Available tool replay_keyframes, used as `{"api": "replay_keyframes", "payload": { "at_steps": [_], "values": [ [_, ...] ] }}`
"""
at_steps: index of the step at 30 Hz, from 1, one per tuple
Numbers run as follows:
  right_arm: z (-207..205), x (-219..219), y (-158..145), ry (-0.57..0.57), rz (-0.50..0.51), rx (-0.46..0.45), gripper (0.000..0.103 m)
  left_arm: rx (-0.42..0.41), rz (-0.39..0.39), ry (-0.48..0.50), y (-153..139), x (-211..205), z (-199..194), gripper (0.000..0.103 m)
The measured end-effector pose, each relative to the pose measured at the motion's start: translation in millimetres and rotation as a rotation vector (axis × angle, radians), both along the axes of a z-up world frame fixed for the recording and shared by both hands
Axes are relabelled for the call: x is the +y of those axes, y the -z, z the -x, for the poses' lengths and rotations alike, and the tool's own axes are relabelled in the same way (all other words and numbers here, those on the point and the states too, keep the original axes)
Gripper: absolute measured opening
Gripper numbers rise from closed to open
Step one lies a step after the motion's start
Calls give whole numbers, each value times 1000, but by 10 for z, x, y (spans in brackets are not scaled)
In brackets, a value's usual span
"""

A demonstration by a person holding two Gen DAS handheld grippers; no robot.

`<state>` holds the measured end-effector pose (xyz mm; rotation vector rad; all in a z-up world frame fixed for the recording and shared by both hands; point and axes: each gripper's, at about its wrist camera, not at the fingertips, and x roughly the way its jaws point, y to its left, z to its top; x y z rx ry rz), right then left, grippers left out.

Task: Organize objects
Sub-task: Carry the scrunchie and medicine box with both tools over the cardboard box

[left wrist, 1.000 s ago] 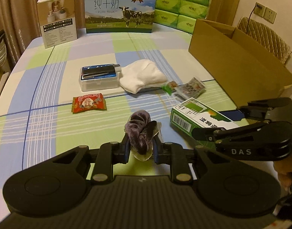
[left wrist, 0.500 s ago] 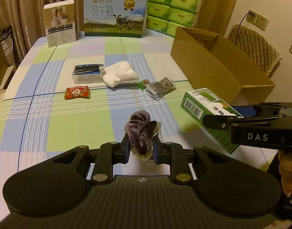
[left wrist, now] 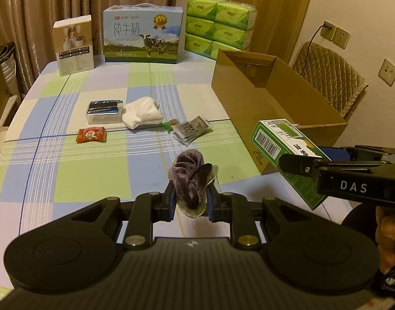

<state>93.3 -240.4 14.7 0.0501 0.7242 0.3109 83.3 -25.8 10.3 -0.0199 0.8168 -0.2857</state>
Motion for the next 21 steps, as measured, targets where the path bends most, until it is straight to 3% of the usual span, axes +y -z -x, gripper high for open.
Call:
{"api": "replay_keyframes", "payload": {
  "at_steps": [21],
  "values": [
    [55,-336,-215,56,-5,-45,52,-32,11,22,-178,-244,4,18]
  ]
}}
